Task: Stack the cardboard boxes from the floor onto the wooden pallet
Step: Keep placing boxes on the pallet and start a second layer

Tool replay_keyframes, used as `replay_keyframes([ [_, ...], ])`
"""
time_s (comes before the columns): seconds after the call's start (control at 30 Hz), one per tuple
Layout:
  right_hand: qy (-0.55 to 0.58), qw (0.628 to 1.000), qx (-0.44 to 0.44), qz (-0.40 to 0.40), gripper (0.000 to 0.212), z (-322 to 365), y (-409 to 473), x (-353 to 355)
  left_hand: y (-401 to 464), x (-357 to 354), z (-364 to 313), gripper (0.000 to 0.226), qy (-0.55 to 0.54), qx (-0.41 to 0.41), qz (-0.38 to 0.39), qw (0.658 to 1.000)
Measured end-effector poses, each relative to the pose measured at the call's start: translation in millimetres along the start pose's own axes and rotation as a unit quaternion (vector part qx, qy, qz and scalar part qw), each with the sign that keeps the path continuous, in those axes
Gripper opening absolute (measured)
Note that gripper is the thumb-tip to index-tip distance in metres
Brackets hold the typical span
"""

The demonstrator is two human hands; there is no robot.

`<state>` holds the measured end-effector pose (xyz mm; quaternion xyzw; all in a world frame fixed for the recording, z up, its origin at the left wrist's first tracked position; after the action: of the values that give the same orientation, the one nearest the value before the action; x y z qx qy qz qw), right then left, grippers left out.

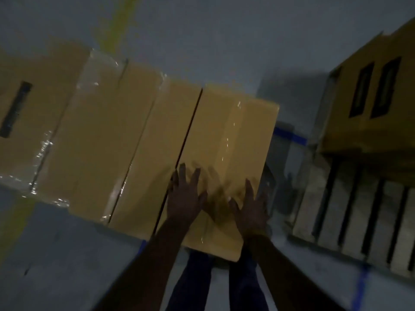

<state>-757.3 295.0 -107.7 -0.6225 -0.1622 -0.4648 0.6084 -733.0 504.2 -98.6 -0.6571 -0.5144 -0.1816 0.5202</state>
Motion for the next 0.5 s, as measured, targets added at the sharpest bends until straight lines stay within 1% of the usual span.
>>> replay_keyframes([
  [0.1,0.045,0.999,0.007,-0.024,0.085,-2.3,27.1,-24.2,17.4,-21.0,8.5,0.074,0.007,-0.027,-0.041,0.999],
  [0.2,0.102,0.994,0.009,-0.031,0.086,-9.1,40.6,-41.8,28.7,-30.3,17.7,0.07,0.002,-0.021,-0.065,0.998],
  [0.33,0.14,0.989,0.017,-0.055,0.087,-16.0,43.6,-47.8,38.8,-30.7,22.6,0.065,0.032,-0.016,-0.108,0.994],
  [0.43,0.151,0.985,0.021,-0.08,0.086,-19.9,44.9,-47.4,43.4,-31.6,18.6,0.065,-0.012,-0.001,-0.139,0.99],
  [0.5,0.165,0.982,0.018,-0.085,0.084,-25.3,46.6,-48.1,44.1,-31.0,14.5,0.064,-0.045,-0.015,-0.16,0.986],
])
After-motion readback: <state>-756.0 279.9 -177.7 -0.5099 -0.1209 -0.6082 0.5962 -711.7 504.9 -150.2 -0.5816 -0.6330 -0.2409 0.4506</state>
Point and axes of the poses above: each hand's wrist, its own y-axis towards the middle knuckle, its own x-axis out of the back of the hand, z = x × y, the point moved 7 cm from there along y, towards the middle knuckle, and after that the axes turned 10 degrees about -y, right-handed, at the moved point
